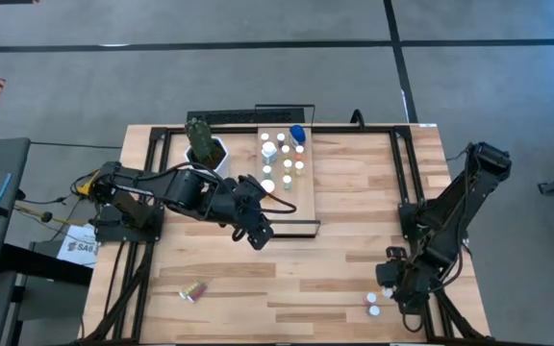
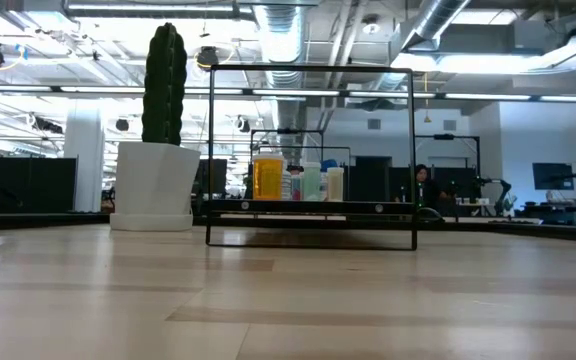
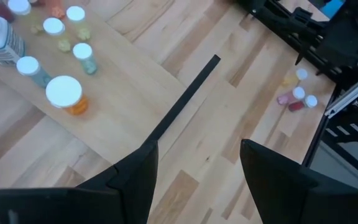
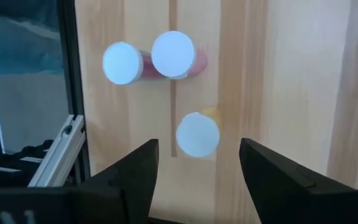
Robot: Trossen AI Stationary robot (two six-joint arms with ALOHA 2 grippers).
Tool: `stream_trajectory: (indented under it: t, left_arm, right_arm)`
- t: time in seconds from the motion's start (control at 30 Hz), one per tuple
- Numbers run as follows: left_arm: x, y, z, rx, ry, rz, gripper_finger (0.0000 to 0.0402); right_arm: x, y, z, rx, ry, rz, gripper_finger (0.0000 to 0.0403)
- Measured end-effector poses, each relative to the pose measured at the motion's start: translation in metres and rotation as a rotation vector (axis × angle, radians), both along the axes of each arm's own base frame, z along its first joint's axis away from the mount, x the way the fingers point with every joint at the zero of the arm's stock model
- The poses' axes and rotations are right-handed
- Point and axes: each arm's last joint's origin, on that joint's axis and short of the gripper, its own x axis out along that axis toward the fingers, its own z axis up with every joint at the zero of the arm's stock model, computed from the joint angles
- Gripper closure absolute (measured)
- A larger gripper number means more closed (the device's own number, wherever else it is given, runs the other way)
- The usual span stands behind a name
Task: Pick and place medicine bottles onto shelf by color
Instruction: Put the yellow pill bottle on the shelf
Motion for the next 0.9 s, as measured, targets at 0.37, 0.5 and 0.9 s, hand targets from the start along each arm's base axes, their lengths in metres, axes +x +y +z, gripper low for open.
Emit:
stream_trajectory:
  t: [0.37, 0.5, 0.9]
  left_arm:
    - [0.000, 0.001, 0.000, 0.028, -0.004, 0.004, 0.0187]
    - [0.000, 0.001, 0.000, 0.028, -0.004, 0.002, 0.0187]
    - [-0.001, -0.002, 0.000, 0.031, -0.005, -0.005, 0.0187]
  right_arm:
    - [0.001, 0.001, -0.005, 0.010, -0.032, -0.011, 0.0154]
    - [0.001, 0.000, -0.005, 0.001, -0.043, -0.016, 0.0154]
    - [0.007, 0.012, -0.016, -0.001, -0.059, -0.012, 0.0154]
